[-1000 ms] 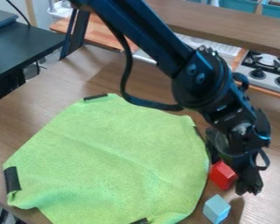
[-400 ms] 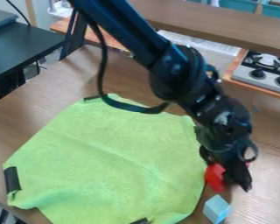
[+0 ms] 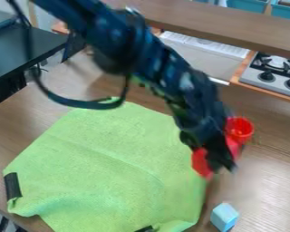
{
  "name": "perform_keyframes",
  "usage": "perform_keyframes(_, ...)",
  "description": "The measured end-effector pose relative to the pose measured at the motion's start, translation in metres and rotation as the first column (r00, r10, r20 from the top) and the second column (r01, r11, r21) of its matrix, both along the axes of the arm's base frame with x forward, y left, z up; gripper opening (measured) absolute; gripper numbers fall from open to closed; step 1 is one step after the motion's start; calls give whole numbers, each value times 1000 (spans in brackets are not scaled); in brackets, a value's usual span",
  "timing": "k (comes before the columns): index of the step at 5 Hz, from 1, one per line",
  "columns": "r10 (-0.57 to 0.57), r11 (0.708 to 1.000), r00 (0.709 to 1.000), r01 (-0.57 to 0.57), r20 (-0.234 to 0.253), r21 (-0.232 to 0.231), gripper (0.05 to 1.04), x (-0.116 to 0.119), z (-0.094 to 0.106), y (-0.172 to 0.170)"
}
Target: Takes a red object from the right and places it on the left top of a cloth
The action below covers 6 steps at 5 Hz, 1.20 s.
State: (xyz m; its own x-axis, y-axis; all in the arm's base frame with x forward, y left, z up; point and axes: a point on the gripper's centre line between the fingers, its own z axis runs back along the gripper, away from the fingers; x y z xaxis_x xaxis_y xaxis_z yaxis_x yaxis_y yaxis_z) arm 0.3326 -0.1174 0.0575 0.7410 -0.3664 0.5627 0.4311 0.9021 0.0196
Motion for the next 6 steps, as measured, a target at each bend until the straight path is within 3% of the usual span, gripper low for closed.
perform_keyframes(2, -111, 994, 994, 111, -24, 1, 580, -5, 9, 47)
perform_keyframes(3, -161, 986, 986, 162, -31, 40, 580, -10, 6, 77)
perform_keyframes(4, -257, 960, 963, 264, -75, 97, 580, -16, -5, 100)
perform_keyframes(6, -309, 937, 947, 319, -90, 141, 580, -13, -12, 105)
